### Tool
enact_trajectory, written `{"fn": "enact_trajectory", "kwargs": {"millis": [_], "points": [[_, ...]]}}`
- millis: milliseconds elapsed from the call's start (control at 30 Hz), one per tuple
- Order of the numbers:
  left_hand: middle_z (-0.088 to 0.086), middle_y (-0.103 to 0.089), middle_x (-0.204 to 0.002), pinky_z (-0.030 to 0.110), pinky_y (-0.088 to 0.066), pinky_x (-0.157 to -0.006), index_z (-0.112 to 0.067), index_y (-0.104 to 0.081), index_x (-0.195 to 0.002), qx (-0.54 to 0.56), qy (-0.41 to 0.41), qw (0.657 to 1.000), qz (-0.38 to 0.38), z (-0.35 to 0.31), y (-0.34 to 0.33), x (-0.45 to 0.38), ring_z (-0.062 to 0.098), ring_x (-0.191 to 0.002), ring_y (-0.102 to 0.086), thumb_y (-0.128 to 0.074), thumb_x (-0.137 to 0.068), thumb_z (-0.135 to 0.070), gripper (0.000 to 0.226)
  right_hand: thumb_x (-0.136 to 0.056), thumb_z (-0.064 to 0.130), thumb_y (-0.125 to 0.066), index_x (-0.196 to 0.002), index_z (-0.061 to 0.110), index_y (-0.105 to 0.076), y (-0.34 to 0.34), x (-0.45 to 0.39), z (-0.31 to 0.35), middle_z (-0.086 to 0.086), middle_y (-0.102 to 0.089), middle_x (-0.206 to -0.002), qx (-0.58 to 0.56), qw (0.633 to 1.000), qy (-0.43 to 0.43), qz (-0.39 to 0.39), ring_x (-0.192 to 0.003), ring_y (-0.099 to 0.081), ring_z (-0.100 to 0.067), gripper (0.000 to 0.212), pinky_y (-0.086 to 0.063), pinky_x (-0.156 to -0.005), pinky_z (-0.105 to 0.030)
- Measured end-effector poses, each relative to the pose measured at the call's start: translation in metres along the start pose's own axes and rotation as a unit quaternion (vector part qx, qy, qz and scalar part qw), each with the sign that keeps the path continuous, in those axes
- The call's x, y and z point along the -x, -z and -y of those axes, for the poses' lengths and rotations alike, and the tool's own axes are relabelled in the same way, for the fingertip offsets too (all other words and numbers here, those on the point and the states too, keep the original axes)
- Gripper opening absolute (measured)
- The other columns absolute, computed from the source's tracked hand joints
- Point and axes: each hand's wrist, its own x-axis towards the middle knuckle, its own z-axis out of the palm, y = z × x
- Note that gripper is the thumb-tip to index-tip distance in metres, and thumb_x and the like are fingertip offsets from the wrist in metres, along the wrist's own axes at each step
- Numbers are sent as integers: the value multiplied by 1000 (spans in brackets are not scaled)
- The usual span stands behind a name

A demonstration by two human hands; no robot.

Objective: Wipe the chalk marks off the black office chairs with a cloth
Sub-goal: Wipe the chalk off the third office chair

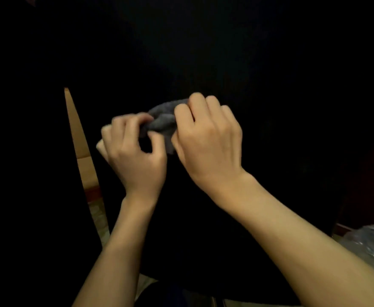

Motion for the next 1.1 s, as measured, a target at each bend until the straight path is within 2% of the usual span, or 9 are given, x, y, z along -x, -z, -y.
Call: {"fn": "enact_trajectory", "kwargs": {"millis": [100, 200, 333, 400, 533, 667, 767, 967, 1100], "points": [[7, -64, -101, 38, -35, -82, -13, -68, -98, 12, 1, 1000, 18, -17, -7, 17, 29, -96, -55, -59, -78, -14, 21, -86, 12, -59, -81, 10, -61, 9, 32, -11, -11, -60, -82, 4, 999, -37, 3, -72, -53, -31, 6, -32, -61, -39], [12, -66, -101, 41, -35, -77, -10, -69, -99, 20, -50, 991, 123, -20, -4, 106, 31, -91, -53, -57, -79, -19, 25, -85, 17, -62, -91, 8, -64, 26, 127, -35, -13, -59, -84, -2, 995, -77, 71, -74, -54, -33, 12, -40, -62, -43], [5, -67, -100, 37, -36, -70, -11, -76, -96, 72, -102, 958, 258, -31, 9, 198, 28, -81, -60, -58, -81, -20, 25, -90, 17, -56, -97, 4, -69, 60, 238, -54, -9, -63, -89, -12, 972, -171, 163, -73, -64, -28, 19, -52, -58, -36], [6, -68, -99, 38, -37, -70, -11, -77, -96, 94, -118, 954, 259, -48, 2, 189, 28, -82, -58, -59, -81, -19, 24, -90, 17, -56, -96, 4, -69, 65, 232, -68, -10, -63, -89, -12, 969, -194, 151, -72, -65, -29, 19, -52, -54, -37], [11, -68, -101, 41, -39, -74, -13, -76, -102, 154, -127, 966, 166, -106, -18, 113, 30, -88, -54, -62, -83, -15, 24, -89, 13, -59, -100, 2, -66, 74, 153, -107, -17, -61, -95, 1, 977, -210, 32, -80, -60, -31, 17, -47, -63, -40], [4, -67, -104, 36, -35, -78, -20, -75, -103, 159, -126, 972, 116, -143, -28, 68, 27, -92, -57, -66, -81, -15, 24, -89, 13, -62, -101, 2, -65, 85, 114, -128, -16, -59, -97, -25, 972, -232, -25, -78, -58, -23, 17, -43, -63, -32], [5, -68, -107, 39, -34, -76, -19, -76, -103, 138, -169, 964, 154, -130, -30, 96, 28, -93, -55, -65, -80, -16, 25, -89, 11, -62, -102, 1, -64, 76, 161, -119, -16, -58, -95, -40, 969, -244, -3, -79, -58, -27, 17, -44, -66, -34], [2, -70, -105, 37, -34, -71, -17, -78, -102, 118, -255, 907, 313, -60, -6, 215, 25, -86, -54, -62, -84, -22, 24, -90, 22, -56, -101, 10, -59, 74, 299, -67, -5, -53, -94, -49, 929, -337, 142, -69, -60, -23, 17, -43, -56, -27], [4, -70, -102, 38, -33, -73, -16, -78, -102, 145, -220, 926, 270, -84, -14, 179, 24, -91, -51, -64, -82, -18, 24, -88, 22, -55, -95, 4, -62, 75, 246, -88, -13, -55, -90, -25, 940, -324, 106, -66, -59, -29, 21, -46, -52, -37]]}}
